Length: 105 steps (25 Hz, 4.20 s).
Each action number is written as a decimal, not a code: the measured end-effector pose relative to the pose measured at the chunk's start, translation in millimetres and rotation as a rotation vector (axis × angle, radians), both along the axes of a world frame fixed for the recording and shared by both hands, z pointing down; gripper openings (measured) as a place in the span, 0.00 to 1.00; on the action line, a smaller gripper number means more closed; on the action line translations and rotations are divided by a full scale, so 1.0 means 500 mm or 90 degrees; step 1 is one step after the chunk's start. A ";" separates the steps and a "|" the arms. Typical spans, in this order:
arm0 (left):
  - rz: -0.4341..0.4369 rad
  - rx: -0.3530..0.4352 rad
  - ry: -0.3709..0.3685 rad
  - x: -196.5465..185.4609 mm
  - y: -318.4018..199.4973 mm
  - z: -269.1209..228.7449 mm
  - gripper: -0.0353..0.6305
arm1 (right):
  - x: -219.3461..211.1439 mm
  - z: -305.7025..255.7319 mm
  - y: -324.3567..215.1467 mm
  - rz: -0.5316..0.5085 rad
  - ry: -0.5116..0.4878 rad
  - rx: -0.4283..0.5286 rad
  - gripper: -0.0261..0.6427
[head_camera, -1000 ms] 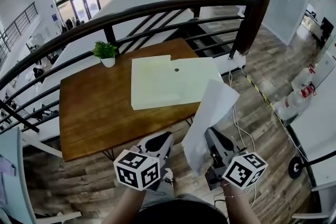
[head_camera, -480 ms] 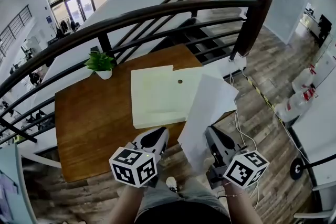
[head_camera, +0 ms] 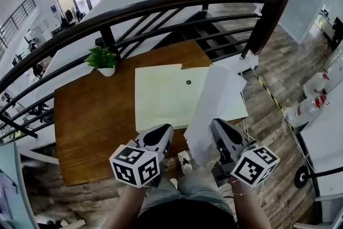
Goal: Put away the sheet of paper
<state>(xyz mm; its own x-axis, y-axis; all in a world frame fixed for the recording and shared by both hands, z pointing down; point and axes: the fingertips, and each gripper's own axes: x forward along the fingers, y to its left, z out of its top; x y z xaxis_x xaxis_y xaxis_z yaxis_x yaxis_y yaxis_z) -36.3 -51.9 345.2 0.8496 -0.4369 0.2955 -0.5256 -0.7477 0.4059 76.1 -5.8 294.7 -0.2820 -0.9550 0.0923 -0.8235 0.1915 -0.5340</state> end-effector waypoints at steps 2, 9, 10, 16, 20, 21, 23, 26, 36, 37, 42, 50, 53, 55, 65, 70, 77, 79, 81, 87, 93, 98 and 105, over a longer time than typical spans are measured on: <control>0.001 -0.004 -0.002 0.011 -0.019 0.000 0.09 | 0.009 -0.007 -0.029 -0.013 -0.001 0.001 0.08; -0.018 0.002 -0.005 0.055 -0.105 -0.004 0.09 | 0.075 -0.011 -0.139 -0.029 -0.003 0.006 0.08; -0.024 0.000 -0.006 0.059 -0.120 -0.001 0.09 | 0.082 -0.007 -0.155 -0.031 -0.006 0.003 0.08; -0.046 -0.010 -0.001 0.091 -0.187 0.008 0.09 | 0.121 0.013 -0.239 -0.048 -0.007 -0.012 0.08; -0.057 -0.029 -0.006 0.110 -0.213 0.029 0.09 | 0.135 0.042 -0.273 -0.057 -0.016 -0.033 0.08; -0.059 -0.034 -0.009 0.113 -0.218 0.035 0.09 | 0.139 0.050 -0.279 -0.058 -0.019 -0.040 0.08; -0.062 -0.043 -0.014 0.119 -0.228 0.047 0.09 | 0.149 0.064 -0.290 -0.060 -0.027 -0.051 0.08; -0.068 -0.059 -0.023 0.123 -0.238 0.066 0.09 | 0.161 0.090 -0.301 -0.059 -0.034 -0.072 0.08; -0.069 -0.098 -0.040 0.137 -0.255 0.113 0.09 | 0.176 0.198 -0.321 -0.075 -0.023 -0.160 0.08; -0.069 -0.100 -0.041 0.137 -0.256 0.116 0.09 | 0.177 0.208 -0.322 -0.078 -0.019 -0.168 0.08; -0.075 -0.118 -0.046 0.131 -0.261 0.136 0.09 | 0.182 0.248 -0.330 -0.092 -0.017 -0.202 0.08; -0.072 -0.137 -0.059 0.131 -0.268 0.163 0.09 | 0.199 0.310 -0.342 -0.129 -0.010 -0.266 0.08; -0.073 -0.144 -0.065 0.132 -0.271 0.171 0.09 | 0.201 0.330 -0.349 -0.138 -0.021 -0.283 0.08; -0.070 -0.148 -0.068 0.134 -0.276 0.178 0.09 | 0.201 0.343 -0.353 -0.147 -0.022 -0.298 0.08; -0.086 -0.166 -0.072 0.123 -0.296 0.198 0.09 | 0.194 0.399 -0.352 -0.203 0.006 -0.367 0.08; -0.094 -0.173 -0.070 0.119 -0.300 0.200 0.09 | 0.194 0.416 -0.341 -0.238 0.037 -0.397 0.08; -0.107 -0.180 -0.069 0.109 -0.306 0.207 0.09 | 0.202 0.440 -0.328 -0.290 0.054 -0.424 0.08; -0.112 -0.182 -0.070 0.102 -0.306 0.208 0.09 | 0.203 0.448 -0.326 -0.306 0.069 -0.432 0.08; -0.117 -0.186 -0.072 0.096 -0.306 0.210 0.09 | 0.202 0.454 -0.327 -0.321 0.083 -0.438 0.08; -0.128 -0.187 -0.077 0.083 -0.305 0.213 0.09 | 0.195 0.477 -0.320 -0.392 0.159 -0.463 0.08; -0.142 -0.192 -0.077 0.076 -0.302 0.215 0.09 | 0.198 0.490 -0.318 -0.411 0.171 -0.467 0.08; -0.150 -0.193 -0.081 0.073 -0.305 0.218 0.09 | 0.177 0.492 -0.362 -0.415 0.181 -0.447 0.08; -0.162 -0.193 -0.089 0.066 -0.311 0.223 0.09 | 0.132 0.490 -0.408 -0.428 0.178 -0.423 0.08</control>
<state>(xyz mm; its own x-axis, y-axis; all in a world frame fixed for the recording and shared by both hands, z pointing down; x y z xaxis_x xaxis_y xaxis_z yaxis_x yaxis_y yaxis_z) -3.1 -207.2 456.6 0.6683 -0.5032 0.5479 -0.7438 -0.4444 0.4992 142.1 -210.0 539.9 -0.6335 -0.3335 0.6982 -0.7661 0.3974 -0.5052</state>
